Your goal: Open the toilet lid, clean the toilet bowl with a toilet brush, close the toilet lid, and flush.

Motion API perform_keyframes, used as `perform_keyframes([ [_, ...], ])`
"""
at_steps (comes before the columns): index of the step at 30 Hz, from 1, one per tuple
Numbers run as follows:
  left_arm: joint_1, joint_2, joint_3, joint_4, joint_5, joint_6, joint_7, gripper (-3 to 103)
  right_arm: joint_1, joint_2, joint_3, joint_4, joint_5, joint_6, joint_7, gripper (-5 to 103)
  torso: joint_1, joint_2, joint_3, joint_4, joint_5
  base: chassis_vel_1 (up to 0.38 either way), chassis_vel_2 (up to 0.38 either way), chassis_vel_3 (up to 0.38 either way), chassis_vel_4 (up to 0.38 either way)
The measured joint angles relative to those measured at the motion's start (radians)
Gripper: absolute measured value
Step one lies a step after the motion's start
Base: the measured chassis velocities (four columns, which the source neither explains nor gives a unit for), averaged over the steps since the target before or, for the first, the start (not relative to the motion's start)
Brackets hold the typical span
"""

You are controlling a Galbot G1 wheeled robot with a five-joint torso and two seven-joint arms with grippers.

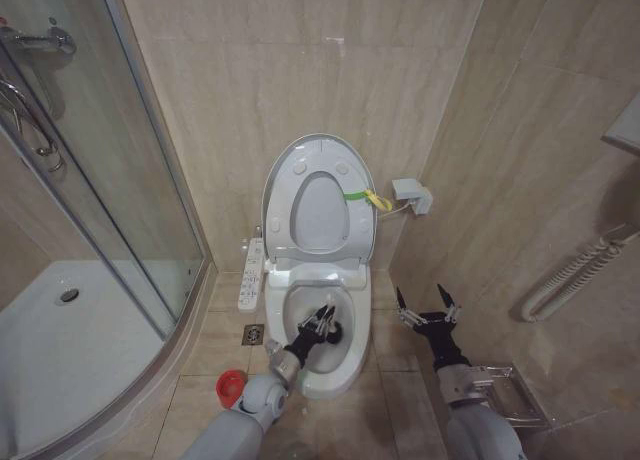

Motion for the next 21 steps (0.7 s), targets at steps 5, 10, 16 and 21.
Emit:
perform_keyframes([
  [5,0.004,0.002,0.001,-0.003,-0.013,0.009,-0.011,19,0.0,0.0,0.0,0.0,0.0,0.0,0.0,100,0.0,0.0,0.0,0.0,0.0,0.0,0.0,0.0,0.0],
  [10,-0.009,-0.013,-0.019,0.117,0.031,-0.021,0.031,19,0.0,0.0,0.0,0.0,0.0,0.0,0.0,100,0.0,0.0,0.0,0.0002,0.0001,0.0,0.0,0.0,0.0],
  [16,-0.008,-0.026,-0.049,0.144,0.021,-0.025,0.04,19,0.0,0.0,0.0,0.0,0.0,0.0,0.0,100,0.0,0.0,0.0,0.0001,0.0,0.0,0.0,0.0,0.0],
  [21,-0.001,-0.008,-0.042,0.04,-0.006,-0.002,0.015,19,0.0,0.0,0.0,0.0,0.0,0.0,0.0,100,0.0,0.0,0.0,0.0002,0.0,0.0,0.0,0.0,0.0],
])
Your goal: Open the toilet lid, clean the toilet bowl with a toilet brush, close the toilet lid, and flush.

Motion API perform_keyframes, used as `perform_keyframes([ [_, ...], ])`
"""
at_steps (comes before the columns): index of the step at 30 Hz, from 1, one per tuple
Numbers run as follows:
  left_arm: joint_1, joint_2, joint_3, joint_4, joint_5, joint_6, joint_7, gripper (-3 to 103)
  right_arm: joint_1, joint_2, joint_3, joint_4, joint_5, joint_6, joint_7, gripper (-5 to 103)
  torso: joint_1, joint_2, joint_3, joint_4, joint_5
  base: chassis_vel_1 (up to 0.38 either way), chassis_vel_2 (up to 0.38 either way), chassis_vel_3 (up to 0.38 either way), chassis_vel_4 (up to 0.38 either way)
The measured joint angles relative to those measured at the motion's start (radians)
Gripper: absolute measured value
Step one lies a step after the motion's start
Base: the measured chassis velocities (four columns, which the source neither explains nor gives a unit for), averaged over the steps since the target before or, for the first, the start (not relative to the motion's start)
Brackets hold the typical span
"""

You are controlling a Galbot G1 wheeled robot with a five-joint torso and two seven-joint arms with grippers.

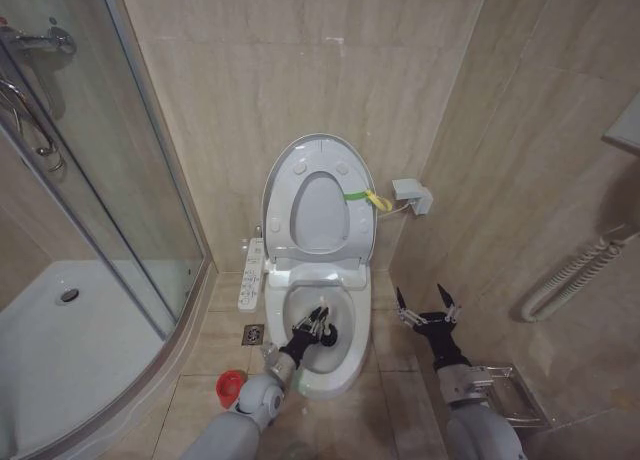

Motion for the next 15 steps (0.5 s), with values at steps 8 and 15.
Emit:
perform_keyframes([
  [8,-0.001,-0.002,0.014,-0.011,0.015,0.006,-0.006,19,0.0,0.0,0.0,0.0,0.0,0.0,0.0,100,0.0,0.0,0.0,-0.0002,0.0,0.0,0.0,0.0,0.0],
  [15,-0.01,-0.02,-0.002,0.124,0.067,-0.028,0.037,18,0.0,0.0,0.0,0.0,0.0,0.0,0.0,100,0.0,0.0,0.0,0.0001,0.0001,0.0,0.0,0.0,0.0],
])
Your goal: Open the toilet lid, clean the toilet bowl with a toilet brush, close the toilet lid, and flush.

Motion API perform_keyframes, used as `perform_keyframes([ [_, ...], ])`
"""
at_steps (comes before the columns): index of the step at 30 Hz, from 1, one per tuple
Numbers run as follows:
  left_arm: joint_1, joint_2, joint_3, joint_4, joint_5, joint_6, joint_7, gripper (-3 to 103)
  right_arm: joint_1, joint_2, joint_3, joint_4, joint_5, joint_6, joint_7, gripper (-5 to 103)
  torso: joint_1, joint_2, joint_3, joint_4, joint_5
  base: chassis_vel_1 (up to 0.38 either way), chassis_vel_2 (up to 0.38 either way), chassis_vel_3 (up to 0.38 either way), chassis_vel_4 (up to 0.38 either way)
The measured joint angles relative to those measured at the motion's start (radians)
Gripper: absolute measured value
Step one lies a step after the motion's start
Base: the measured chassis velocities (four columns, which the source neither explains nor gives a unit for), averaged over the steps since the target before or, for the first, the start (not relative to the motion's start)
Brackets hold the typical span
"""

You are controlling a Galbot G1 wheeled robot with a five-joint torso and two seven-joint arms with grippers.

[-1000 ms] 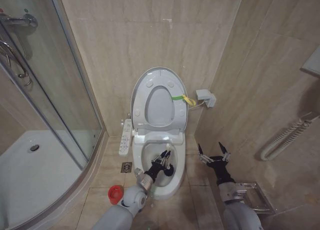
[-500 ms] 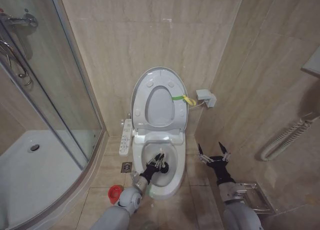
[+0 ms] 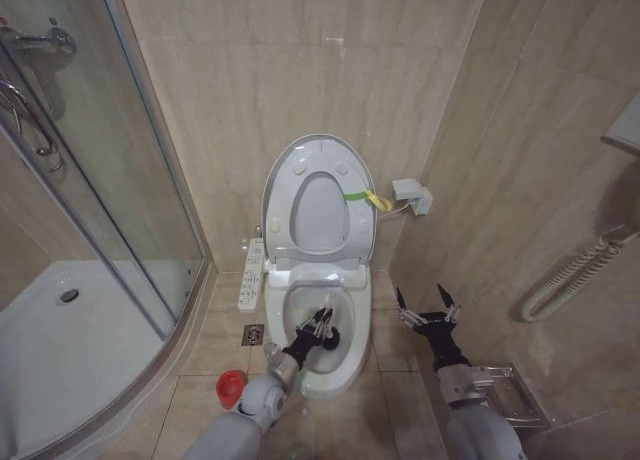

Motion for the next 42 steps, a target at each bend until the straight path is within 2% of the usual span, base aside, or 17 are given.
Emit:
perform_keyframes([
  [5,0.0,-0.005,-0.012,0.009,-0.008,-0.003,0.003,18,0.0,0.0,0.0,0.0,0.0,0.0,0.0,100,0.0,0.0,0.0,0.0001,0.0001,0.0,0.0,0.0,0.0],
  [10,0.032,0.024,0.014,-0.163,-0.04,0.025,-0.018,18,0.0,0.0,0.0,0.0,0.0,0.0,0.0,100,0.0,0.0,0.0,-0.0003,0.0,0.0,0.0,0.0,0.0],
  [15,0.043,0.028,0.026,-0.2,-0.037,0.03,-0.011,18,0.0,0.0,0.0,0.0,0.0,0.0,0.0,100,0.0,0.0,0.0,-0.0003,-0.0001,0.0,0.0,0.0,0.0],
  [19,0.031,0.017,0.023,-0.114,-0.001,0.009,0.026,18,0.0,0.0,0.0,0.0,0.0,0.0,0.0,100,0.0,0.0,0.0,-0.0002,-0.0002,0.0,0.0,0.0,0.0],
  [22,0.008,0.004,0.008,-0.002,0.045,-0.018,0.056,18,0.0,0.0,0.0,0.0,0.0,0.0,0.0,100,0.0,0.0,0.0,0.0,-0.0001,0.0,0.0,0.0,0.0],
  [26,-0.007,-0.004,-0.019,0.065,0.071,-0.04,0.061,18,0.0,0.0,0.0,0.0,0.0,0.0,0.0,100,0.0,0.0,0.0,-0.0001,-0.0001,0.0,0.0,0.0,0.0],
  [28,-0.005,-0.001,-0.023,0.061,0.072,-0.042,0.062,18,0.0,0.0,0.0,0.0,0.0,0.0,0.0,100,0.0,0.0,0.0,0.0001,0.0,0.0,0.0,0.0,0.0],
  [31,0.021,0.02,-0.032,-0.04,0.085,-0.035,0.046,18,0.0,0.0,0.0,0.0,0.0,0.0,0.0,100,0.0,0.0,0.0,-0.0001,-0.0001,0.0,0.0,0.0,0.0],
  [32,0.021,0.02,-0.032,-0.04,0.085,-0.035,0.046,18,0.0,0.0,0.0,0.0,0.0,0.0,0.0,100,0.0,0.0,0.0,-0.0001,-0.0001,0.0,0.0,0.0,0.0],
  [36,0.054,0.033,-0.078,-0.136,0.192,-0.056,0.033,18,0.0,0.0,0.0,0.0,0.0,0.0,0.0,100,0.0,0.0,0.0,-0.0003,-0.0002,0.0,0.0,0.0,0.0],
  [42,0.086,0.049,-0.13,-0.174,0.283,-0.085,0.035,15,0.0,0.0,0.0,0.0,0.0,0.0,0.0,100,0.0,0.0,0.0,-0.0002,-0.0002,0.0,0.0,0.0,0.0],
])
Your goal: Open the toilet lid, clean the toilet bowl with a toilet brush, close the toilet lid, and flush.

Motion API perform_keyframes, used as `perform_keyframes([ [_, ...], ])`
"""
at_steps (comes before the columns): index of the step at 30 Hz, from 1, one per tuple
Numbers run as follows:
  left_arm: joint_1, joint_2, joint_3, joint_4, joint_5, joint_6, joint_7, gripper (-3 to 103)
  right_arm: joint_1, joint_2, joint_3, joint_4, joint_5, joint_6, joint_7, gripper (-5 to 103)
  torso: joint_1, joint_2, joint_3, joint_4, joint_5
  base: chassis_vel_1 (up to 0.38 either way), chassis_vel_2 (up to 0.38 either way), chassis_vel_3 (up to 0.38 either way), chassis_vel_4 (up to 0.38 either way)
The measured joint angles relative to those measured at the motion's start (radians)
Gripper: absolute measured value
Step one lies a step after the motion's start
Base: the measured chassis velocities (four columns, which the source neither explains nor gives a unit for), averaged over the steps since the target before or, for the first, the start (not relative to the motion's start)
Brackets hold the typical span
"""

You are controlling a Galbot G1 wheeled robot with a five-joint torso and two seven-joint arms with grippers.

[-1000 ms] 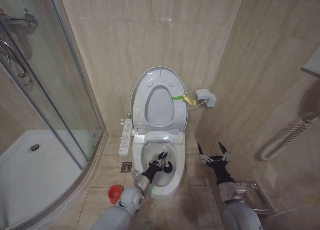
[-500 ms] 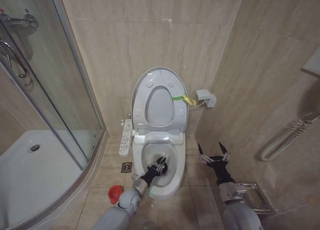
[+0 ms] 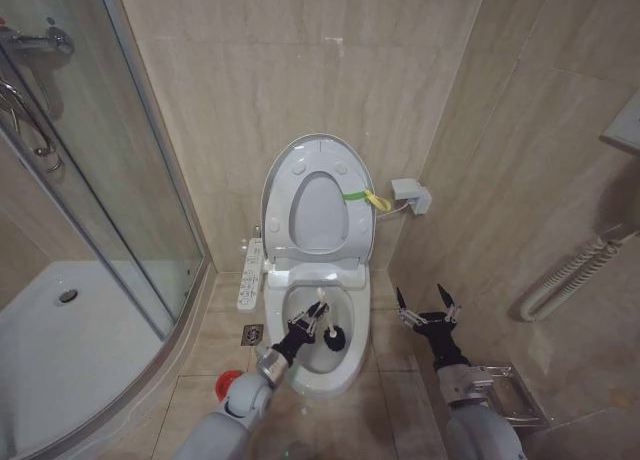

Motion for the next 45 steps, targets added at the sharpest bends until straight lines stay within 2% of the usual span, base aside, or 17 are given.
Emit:
perform_keyframes([
  [5,0.026,0.015,-0.026,-0.033,0.062,-0.009,0.006,15,0.0,0.0,0.0,0.0,0.0,0.0,0.0,100,0.0,0.0,0.0,0.0,0.0001,0.0,0.0,0.0,0.0],
  [12,0.057,0.047,-0.046,-0.078,0.109,-0.018,0.025,15,0.0,0.0,0.0,0.0,0.0,0.0,0.0,100,0.0,0.0,0.0,0.0,0.0002,0.0,0.0,0.0,0.0],
  [20,0.106,0.086,-0.066,-0.169,0.109,-0.013,0.023,15,0.0,0.0,0.0,0.0,0.0,0.0,0.0,100,0.0,0.0,0.0,-0.0001,0.0001,0.0,0.0,0.0,0.0],
  [26,0.176,0.132,-0.097,-0.272,0.13,0.016,-0.018,15,0.0,0.0,0.0,0.0,0.0,0.0,0.0,100,0.0,0.0,0.0,0.0,0.0,0.0,0.0,0.0,0.0],
  [37,0.225,0.188,-0.148,-0.431,0.177,0.016,0.005,15,0.0,0.0,0.0,0.0,0.0,0.0,0.0,100,0.0,0.0,0.0,0.0,0.0,0.0,0.0,0.0,0.0],
  [43,0.248,0.208,-0.168,-0.502,0.176,0.029,0.005,15,0.0,0.0,0.0,0.0,0.0,0.0,0.0,100,0.0,0.0,0.0,0.0,0.0,0.0,0.0,0.0,0.0],
  [45,0.276,0.218,-0.18,-0.551,0.152,0.041,-0.007,15,0.0,0.0,0.0,0.0,0.0,0.0,0.0,100,0.0,0.0,0.0,0.0,0.0002,0.0,0.0,0.0,0.0],
])
